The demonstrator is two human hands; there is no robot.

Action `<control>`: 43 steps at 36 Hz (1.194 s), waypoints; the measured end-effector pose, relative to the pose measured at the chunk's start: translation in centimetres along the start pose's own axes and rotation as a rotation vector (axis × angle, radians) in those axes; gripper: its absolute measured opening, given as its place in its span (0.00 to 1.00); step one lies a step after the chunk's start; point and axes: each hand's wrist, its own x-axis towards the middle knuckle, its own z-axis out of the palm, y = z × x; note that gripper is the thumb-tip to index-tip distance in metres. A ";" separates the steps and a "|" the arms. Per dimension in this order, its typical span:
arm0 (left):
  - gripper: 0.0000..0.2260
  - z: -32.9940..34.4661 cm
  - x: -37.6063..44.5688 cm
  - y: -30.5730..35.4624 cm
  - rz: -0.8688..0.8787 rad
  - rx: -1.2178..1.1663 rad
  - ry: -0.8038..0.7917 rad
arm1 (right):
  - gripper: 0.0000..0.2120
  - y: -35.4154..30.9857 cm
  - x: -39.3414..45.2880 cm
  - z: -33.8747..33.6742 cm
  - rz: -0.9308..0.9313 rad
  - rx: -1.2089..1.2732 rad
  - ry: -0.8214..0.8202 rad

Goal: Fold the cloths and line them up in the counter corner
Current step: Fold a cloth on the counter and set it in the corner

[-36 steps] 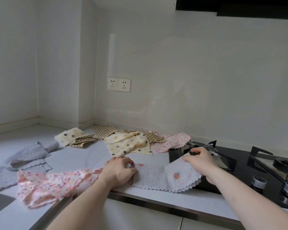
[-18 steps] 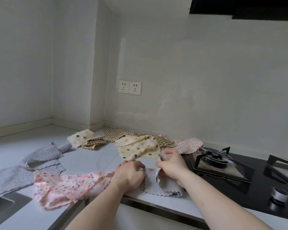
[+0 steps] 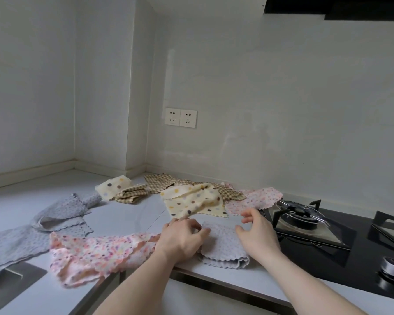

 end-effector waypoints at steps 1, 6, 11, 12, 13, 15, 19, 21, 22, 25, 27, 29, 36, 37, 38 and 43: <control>0.24 0.0 0.0 0.0 0.001 0.018 -0.007 | 0.15 0.6 0.0 0.0 0.021 0.000 -0.024; 0.28 0.0 0.0 0.4 0.016 0.084 -0.013 | 0.22 1.9 -0.1 0.3 0.068 -0.035 -0.100; 0.26 0.0 0.1 0.5 0.007 0.072 -0.010 | 0.22 1.3 -0.4 0.6 0.047 -0.167 -0.092; 0.26 0.0 0.1 0.6 0.008 0.073 -0.007 | 0.22 1.3 -0.6 0.7 0.045 -0.171 -0.089; 0.26 0.0 0.1 0.6 0.009 0.074 -0.007 | 0.21 1.4 -0.8 0.7 0.041 -0.173 -0.091; 0.25 0.0 0.1 0.5 0.015 0.077 -0.009 | 0.21 1.5 -1.0 0.7 0.020 -0.162 -0.101; 0.23 -0.2 0.2 0.4 0.012 0.070 -0.009 | 0.18 1.8 -1.4 0.5 -0.012 -0.013 -0.111; 0.23 -0.1 0.2 0.3 0.013 0.068 -0.013 | 0.17 2.3 -1.6 0.5 -0.025 0.112 -0.082; 0.23 -0.1 0.2 0.4 0.015 0.066 -0.015 | 0.18 2.5 -1.7 0.4 -0.033 0.167 -0.062; 0.23 -0.1 0.1 0.5 0.020 0.053 -0.016 | 0.18 2.8 -1.8 0.4 -0.065 0.216 -0.029; 0.21 -0.1 0.0 0.5 0.020 0.040 -0.016 | 0.17 2.8 -1.9 0.6 -0.088 0.176 -0.026; 0.20 -0.1 -0.1 0.4 0.018 0.036 -0.017 | 0.16 2.6 -2.1 0.8 -0.107 0.112 -0.018; 0.19 -0.2 -0.2 0.8 0.021 0.032 -0.022 | 0.12 2.8 -1.8 0.8 -0.065 0.062 0.042; 0.19 -0.3 -0.2 0.8 0.020 0.032 -0.022 | 0.13 2.9 -1.8 0.8 -0.062 0.110 0.036; 0.20 -0.3 -0.2 0.8 0.017 0.027 -0.022 | 0.14 3.0 -1.7 0.9 -0.065 0.169 0.029; 0.23 -0.4 -0.3 0.5 0.001 -0.160 -0.032 | 0.17 2.8 -2.1 0.6 -0.135 0.499 0.030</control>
